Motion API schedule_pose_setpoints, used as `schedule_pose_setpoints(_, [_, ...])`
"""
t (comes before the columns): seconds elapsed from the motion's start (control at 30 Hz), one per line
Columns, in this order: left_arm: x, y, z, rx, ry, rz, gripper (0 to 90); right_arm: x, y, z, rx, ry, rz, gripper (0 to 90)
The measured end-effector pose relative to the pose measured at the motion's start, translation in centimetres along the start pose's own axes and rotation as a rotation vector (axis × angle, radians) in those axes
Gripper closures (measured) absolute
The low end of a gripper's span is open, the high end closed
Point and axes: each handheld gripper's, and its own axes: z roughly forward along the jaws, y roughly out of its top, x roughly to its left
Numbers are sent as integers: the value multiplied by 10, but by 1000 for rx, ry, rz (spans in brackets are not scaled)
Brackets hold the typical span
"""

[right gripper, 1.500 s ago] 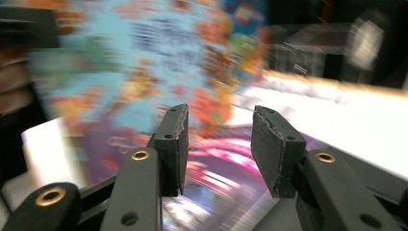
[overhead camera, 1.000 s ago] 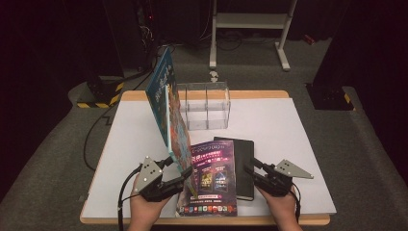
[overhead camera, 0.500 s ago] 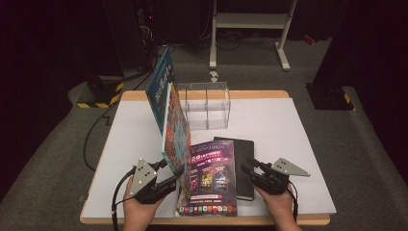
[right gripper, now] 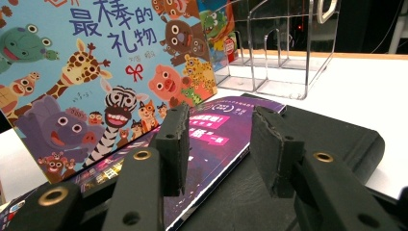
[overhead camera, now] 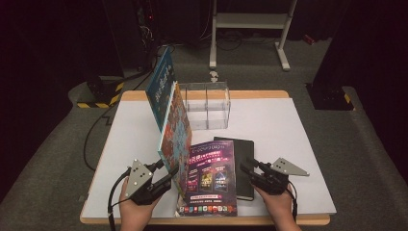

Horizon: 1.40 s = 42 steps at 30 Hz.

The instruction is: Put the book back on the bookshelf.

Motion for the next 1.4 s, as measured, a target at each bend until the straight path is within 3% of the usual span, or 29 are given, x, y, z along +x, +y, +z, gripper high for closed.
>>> schedule_pose_setpoints(0.13, [1, 2, -2, -5, 5, -3, 618, 0, 0, 0, 0, 1, -1, 583])
schedule_pose_setpoints(0.33, [7, 6, -6, -41, 60, -3, 721, 1, 1, 0, -3, 3, -1, 584])
schedule_pose_setpoints(0.37, [8, 6, -7, -47, 73, 7, 745, 1, 1, 0, -3, 3, 0, 583])
schedule_pose_setpoints(0.43, [11, 4, -9, -65, 125, 88, 804, 1, 1, 0, -3, 4, -2, 583])
schedule_pose_setpoints(0.5, [15, 4, -11, -64, 105, 72, 803, 1, 1, 1, -3, 6, -3, 584])
schedule_pose_setpoints(0.57, [17, 5, -12, -62, 122, 72, 810, 2, 1, 1, -4, 7, -5, 584])
schedule_pose_setpoints(0.63, [22, 7, -14, -67, 126, 39, 810, 2, 2, 1, -5, 7, -4, 585])
schedule_pose_setpoints(1.0, [30, 4, -21, -39, 81, 56, 805, -7, 4, 1, -11, -13, 0, 588])
schedule_pose_setpoints(1.27, [40, 3, -28, -29, 70, 25, 801, -15, 6, 0, -8, -50, -18, 590])
schedule_pose_setpoints(1.4, [46, 3, -32, -19, 60, 12, 801, -20, 7, 1, -16, -56, -1, 590])
